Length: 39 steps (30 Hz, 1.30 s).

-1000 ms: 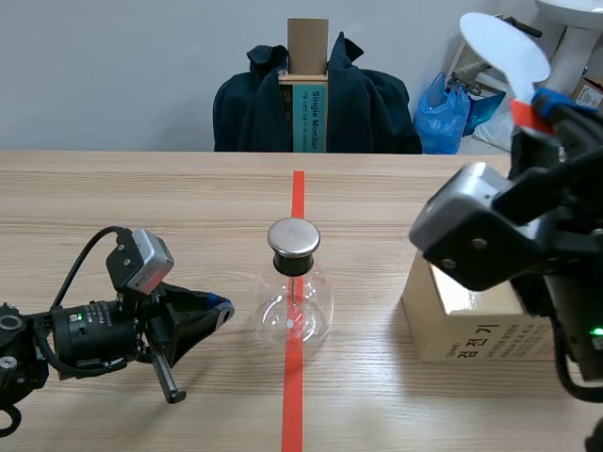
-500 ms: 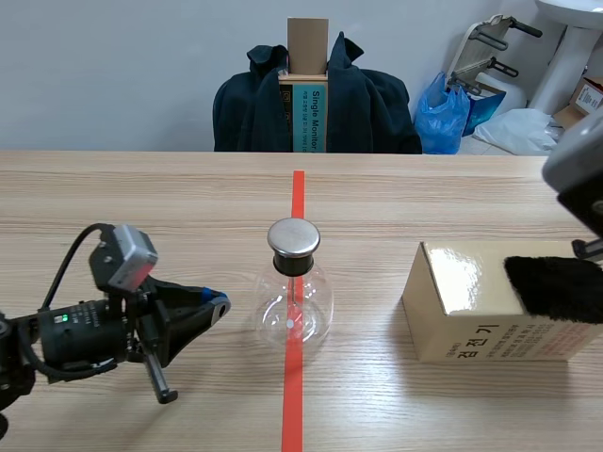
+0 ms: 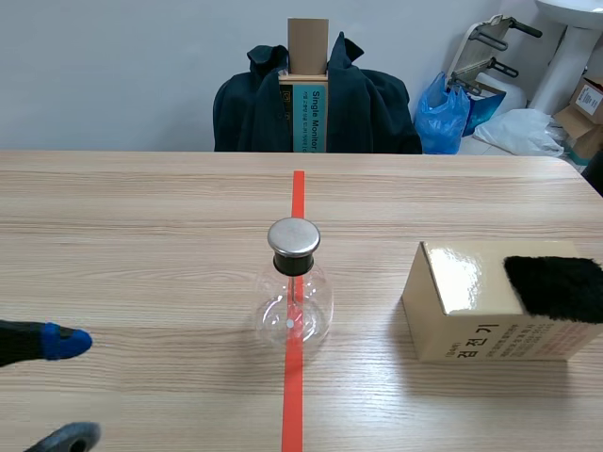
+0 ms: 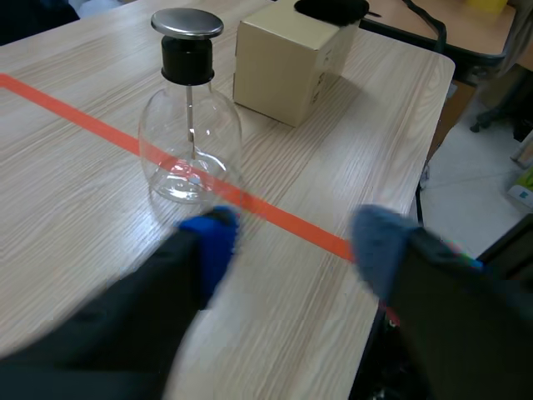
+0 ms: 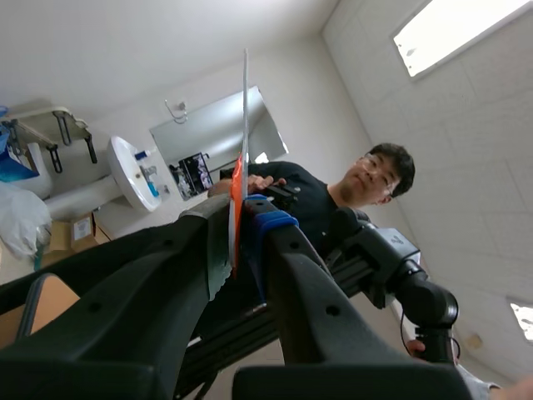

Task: Do the electroscope experiment.
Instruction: 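Rub the plate on the fur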

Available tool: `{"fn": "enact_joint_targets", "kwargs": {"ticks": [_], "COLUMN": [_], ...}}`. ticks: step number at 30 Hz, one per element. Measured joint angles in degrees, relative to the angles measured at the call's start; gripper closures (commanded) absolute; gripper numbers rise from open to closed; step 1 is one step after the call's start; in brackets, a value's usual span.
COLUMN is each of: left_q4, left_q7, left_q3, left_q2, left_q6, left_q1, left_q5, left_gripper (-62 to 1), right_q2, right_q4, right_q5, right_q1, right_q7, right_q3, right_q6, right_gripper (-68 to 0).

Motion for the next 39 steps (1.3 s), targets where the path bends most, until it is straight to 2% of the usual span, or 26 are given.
{"fn": "enact_joint_targets", "kwargs": {"ticks": [5,9,17,23,30,39], "left_q4": [3.0,3.3,2.8,2.8,2.8,2.8], "left_q7": [-2.3,-2.2,-2.2,-2.0,-2.0,-2.0], "left_q3": [-4.5,-4.6,-4.3,-4.2,-4.2,-4.2], "left_q2": [0.3,0.3,0.3,0.3,0.3,0.3], "left_q6": [0.0,0.0,0.0,0.0,0.0,0.0], "left_q1": [4.0,3.5,3.0,2.8,2.8,2.8], "left_q5": [0.0,0.0,0.0,0.0,0.0,0.0], "left_gripper": [-62.3,-62.3,-62.3,-62.3,-62.3,-62.3], "right_q2": [0.0,0.0,-0.5,-3.3,-3.3,-3.3], "right_q4": [-0.3,-4.5,-21.0,-33.8,-44.3,-46.5], "right_q5": [1.1,1.9,2.0,-3.3,-8.8,-10.5], "right_q1": [0.0,0.0,3.3,6.9,8.7,10.2], "right_q7": [0.4,4.9,15.0,20.9,21.2,19.7], "right_q3": [2.5,3.2,3.1,3.1,3.1,4.3], "right_q6": [0.0,-0.2,-0.2,-0.2,-0.2,-0.4], "right_gripper": [-0.8,-0.8,-0.8,-0.8,-0.8,-0.8]}}
